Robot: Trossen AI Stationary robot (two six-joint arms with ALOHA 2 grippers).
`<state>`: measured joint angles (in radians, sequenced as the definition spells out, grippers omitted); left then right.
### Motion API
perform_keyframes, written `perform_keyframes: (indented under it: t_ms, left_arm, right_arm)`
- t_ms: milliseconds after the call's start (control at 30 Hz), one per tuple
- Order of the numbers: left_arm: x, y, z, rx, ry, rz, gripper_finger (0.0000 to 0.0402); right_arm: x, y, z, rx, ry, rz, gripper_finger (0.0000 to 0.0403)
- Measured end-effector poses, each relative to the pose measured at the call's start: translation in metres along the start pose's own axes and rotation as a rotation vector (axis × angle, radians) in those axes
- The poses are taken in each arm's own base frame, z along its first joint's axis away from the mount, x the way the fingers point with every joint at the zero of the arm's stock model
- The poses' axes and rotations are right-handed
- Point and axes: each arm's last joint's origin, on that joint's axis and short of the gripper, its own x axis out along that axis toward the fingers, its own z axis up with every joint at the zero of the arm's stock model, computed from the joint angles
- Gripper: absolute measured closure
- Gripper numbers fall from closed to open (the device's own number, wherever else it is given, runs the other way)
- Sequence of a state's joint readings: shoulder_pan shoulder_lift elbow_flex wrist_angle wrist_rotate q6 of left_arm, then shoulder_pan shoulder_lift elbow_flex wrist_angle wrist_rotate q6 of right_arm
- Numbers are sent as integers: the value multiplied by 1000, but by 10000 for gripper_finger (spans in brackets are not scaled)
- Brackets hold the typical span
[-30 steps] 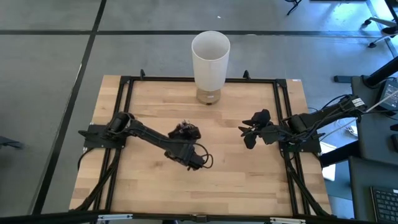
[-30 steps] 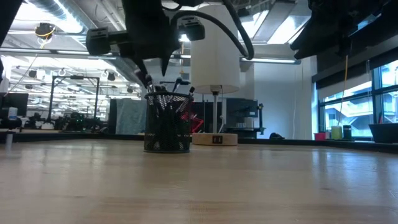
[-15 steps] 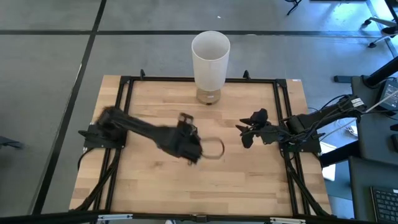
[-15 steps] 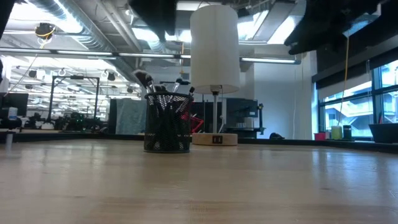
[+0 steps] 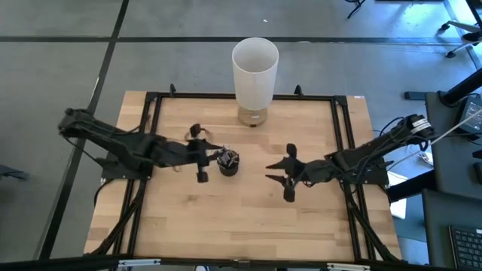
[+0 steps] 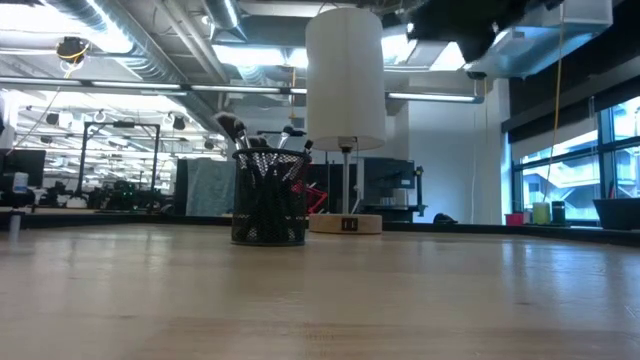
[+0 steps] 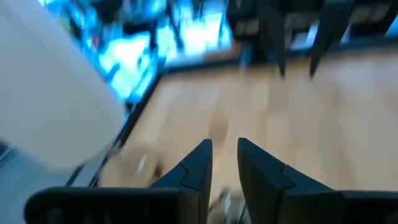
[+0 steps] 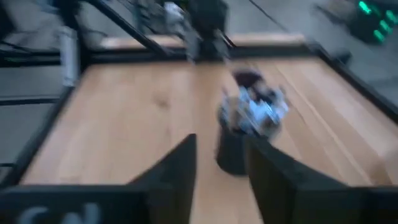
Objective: Put items in baskets/containers
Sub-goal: Return to Home Position
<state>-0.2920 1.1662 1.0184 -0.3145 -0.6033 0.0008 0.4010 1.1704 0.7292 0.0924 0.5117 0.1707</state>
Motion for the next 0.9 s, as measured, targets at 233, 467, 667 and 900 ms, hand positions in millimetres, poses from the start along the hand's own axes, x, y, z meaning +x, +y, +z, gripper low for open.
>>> perform_keyframes:
  t_ms: [233,467,667,900]
  left_arm:
    - [-8,11,-52,-85,-355,10,348]
    - [-14,37,-88,-125,-407,31,367]
    - [-17,63,-109,-163,-443,2,386]
    - [-15,80,-130,-217,-443,-34,399]
  right_arm:
    - [-25,-15,30,-91,-173,219,390]
    - [-59,-32,37,-165,-194,233,399]
    - [-73,-45,14,-182,-222,182,400]
    - [-93,-65,-31,-130,-355,184,401]
